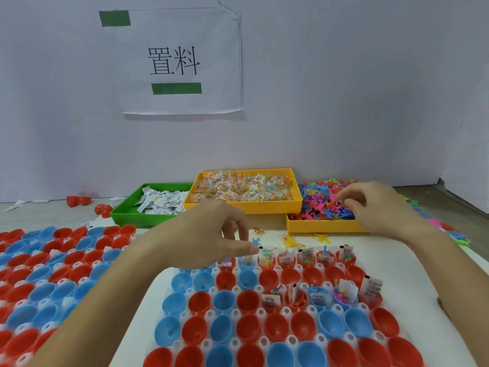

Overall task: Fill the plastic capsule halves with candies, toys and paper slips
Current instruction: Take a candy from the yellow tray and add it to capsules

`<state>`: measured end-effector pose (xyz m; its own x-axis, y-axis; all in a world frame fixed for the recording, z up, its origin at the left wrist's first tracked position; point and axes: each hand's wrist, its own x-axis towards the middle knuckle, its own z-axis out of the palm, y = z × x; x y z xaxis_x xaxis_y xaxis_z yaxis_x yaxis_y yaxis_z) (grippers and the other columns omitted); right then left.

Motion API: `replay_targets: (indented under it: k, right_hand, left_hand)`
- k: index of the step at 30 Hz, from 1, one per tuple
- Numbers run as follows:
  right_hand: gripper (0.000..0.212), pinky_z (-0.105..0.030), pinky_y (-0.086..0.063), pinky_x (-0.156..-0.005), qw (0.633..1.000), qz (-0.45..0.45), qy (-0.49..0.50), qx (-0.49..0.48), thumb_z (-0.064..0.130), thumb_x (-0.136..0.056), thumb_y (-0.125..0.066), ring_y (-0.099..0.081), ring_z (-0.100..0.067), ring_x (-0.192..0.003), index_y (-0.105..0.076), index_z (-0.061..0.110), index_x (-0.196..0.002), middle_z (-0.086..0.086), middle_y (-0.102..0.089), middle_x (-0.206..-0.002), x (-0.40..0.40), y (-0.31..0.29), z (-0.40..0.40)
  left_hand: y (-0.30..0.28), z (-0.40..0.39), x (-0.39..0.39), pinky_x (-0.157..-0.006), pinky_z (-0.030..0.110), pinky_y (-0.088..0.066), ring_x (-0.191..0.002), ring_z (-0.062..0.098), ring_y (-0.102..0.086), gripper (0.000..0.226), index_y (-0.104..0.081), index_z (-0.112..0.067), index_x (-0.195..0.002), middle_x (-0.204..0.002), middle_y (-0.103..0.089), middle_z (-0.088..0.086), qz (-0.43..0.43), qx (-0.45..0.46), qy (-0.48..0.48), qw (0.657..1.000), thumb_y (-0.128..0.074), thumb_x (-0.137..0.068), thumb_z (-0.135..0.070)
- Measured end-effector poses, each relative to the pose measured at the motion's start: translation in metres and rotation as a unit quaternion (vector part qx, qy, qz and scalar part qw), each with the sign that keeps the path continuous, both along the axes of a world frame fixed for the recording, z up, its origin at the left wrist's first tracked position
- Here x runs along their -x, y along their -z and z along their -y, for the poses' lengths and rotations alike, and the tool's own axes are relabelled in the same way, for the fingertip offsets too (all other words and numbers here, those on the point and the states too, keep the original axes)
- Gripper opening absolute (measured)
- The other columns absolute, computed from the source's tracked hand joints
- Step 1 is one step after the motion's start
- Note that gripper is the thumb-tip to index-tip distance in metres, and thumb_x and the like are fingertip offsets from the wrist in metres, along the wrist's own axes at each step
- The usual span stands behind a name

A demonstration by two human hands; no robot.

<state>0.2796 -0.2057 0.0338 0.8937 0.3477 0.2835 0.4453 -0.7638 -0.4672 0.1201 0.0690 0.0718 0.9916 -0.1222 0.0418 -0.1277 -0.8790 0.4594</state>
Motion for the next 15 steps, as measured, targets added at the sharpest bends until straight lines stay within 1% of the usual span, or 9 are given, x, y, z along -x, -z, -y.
replay_targets:
  k: [2, 4, 5, 7, 10, 13, 15]
  right_hand:
    - [0.023, -0.02, -0.038, -0.081, 1.0, 0.013, 0.01, -0.004, 0.009, -0.099, -0.057, -0.055, -0.008, -0.093, -0.075, 0.019, -0.106, 0.0, -0.072, -0.116, -0.004, 0.008, 0.004]
    - [0.023, -0.018, -0.038, -0.076, 1.0, 0.015, -0.006, -0.016, 0.01, -0.098, -0.057, -0.057, -0.008, -0.092, -0.076, 0.022, -0.101, 0.003, -0.072, -0.111, -0.003, 0.012, 0.0]
    - [0.022, -0.02, -0.039, -0.078, 1.0, 0.009, -0.021, -0.009, 0.012, -0.099, -0.057, -0.058, -0.008, -0.093, -0.076, 0.023, -0.099, 0.004, -0.072, -0.11, -0.002, 0.013, -0.004]
    - [0.021, -0.024, -0.041, -0.087, 0.999, -0.013, -0.043, 0.03, 0.017, -0.1, -0.057, -0.058, -0.009, -0.098, -0.077, 0.022, -0.103, 0.004, -0.071, -0.112, 0.001, 0.017, -0.012]
    - [0.02, -0.03, -0.044, -0.095, 0.998, -0.01, -0.03, 0.054, 0.017, -0.099, -0.059, -0.06, -0.013, -0.104, -0.077, 0.016, -0.106, 0.001, -0.072, -0.114, 0.0, 0.023, -0.017]
    - [0.015, -0.025, -0.047, -0.087, 1.0, -0.006, -0.003, 0.026, 0.01, -0.094, -0.067, -0.06, -0.011, -0.092, -0.079, 0.017, -0.098, -0.001, -0.073, -0.109, -0.003, 0.025, -0.015]
    - [0.015, -0.024, -0.048, -0.085, 1.0, -0.009, 0.004, 0.008, 0.005, -0.091, -0.07, -0.061, -0.011, -0.089, -0.078, 0.017, -0.092, -0.002, -0.073, -0.105, -0.003, 0.026, -0.014]
  left_hand:
    - [0.0, -0.001, -0.001, -0.053, 0.012, -0.043, -0.055, 0.0, -0.057, 0.023, -0.068, -0.03, -0.082, -0.069, -0.065, -0.018, 0.014, 0.01, -0.005, 1.0, -0.072, -0.081, -0.052]
    - [0.0, -0.001, -0.002, -0.053, 0.012, -0.042, -0.054, 0.0, -0.056, 0.021, -0.068, -0.03, -0.083, -0.066, -0.064, -0.017, 0.022, 0.01, -0.009, 1.0, -0.071, -0.082, -0.051]
    - [0.0, -0.001, -0.002, -0.053, 0.012, -0.042, -0.055, 0.0, -0.055, 0.021, -0.069, -0.03, -0.083, -0.065, -0.064, -0.016, 0.025, 0.009, -0.011, 1.0, -0.07, -0.083, -0.051]
    - [0.0, 0.0, -0.002, -0.052, 0.011, -0.042, -0.055, -0.001, -0.055, 0.021, -0.069, -0.03, -0.084, -0.064, -0.063, -0.016, 0.027, 0.007, -0.013, 1.0, -0.07, -0.083, -0.051]
    - [0.001, 0.002, -0.001, -0.051, 0.012, -0.041, -0.054, 0.0, -0.055, 0.021, -0.069, -0.029, -0.084, -0.064, -0.063, -0.013, 0.027, 0.007, -0.011, 1.0, -0.07, -0.084, -0.05]
    - [0.0, 0.002, -0.001, -0.052, 0.012, -0.042, -0.055, -0.001, -0.055, 0.02, -0.069, -0.03, -0.085, -0.067, -0.063, -0.01, 0.026, 0.004, -0.011, 1.0, -0.069, -0.084, -0.05]
    - [0.0, 0.003, 0.0, -0.054, 0.012, -0.042, -0.057, -0.002, -0.055, 0.02, -0.068, -0.031, -0.085, -0.07, -0.064, -0.009, 0.026, 0.002, -0.013, 1.0, -0.069, -0.085, -0.05]
